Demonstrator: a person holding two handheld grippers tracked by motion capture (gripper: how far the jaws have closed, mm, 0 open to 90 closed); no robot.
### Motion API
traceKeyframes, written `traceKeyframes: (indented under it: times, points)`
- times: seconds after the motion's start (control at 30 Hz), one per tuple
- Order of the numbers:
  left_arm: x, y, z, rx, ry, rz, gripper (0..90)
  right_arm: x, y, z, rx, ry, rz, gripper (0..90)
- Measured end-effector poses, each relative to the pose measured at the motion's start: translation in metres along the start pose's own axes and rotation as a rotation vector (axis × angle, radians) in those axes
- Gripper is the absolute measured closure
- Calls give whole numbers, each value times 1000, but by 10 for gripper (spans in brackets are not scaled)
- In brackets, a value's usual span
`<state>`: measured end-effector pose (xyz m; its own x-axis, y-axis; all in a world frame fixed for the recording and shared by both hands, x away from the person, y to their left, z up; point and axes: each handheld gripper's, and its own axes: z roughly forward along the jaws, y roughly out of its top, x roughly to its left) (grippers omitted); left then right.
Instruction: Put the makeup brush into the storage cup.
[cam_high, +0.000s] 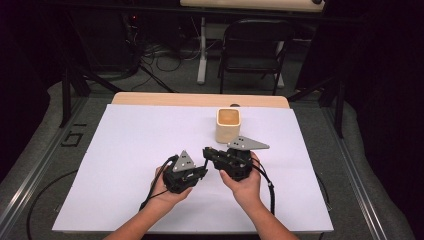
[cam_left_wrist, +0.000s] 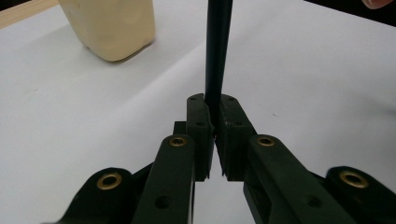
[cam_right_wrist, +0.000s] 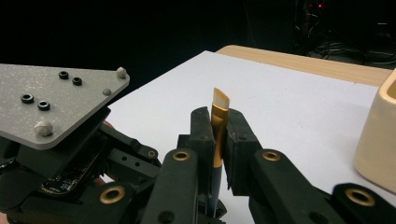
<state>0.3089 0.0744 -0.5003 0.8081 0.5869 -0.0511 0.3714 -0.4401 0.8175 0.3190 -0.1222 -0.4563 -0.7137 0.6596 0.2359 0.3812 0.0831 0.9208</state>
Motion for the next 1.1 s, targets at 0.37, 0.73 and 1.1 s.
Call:
traceKeyframes:
  times: [0.37,0.73,1.1]
  points:
    - [5,0,-3,-45,-13,-23,695,-1,1,-2,-4,-14,-8,837]
    - [16,0,-9,-68,-2,-69,567,-3,2,-5,-14,-68,-54,837]
    - [31,-3,-17,-119,58,-80,405,-11,5,-10,-34,-111,-61,837]
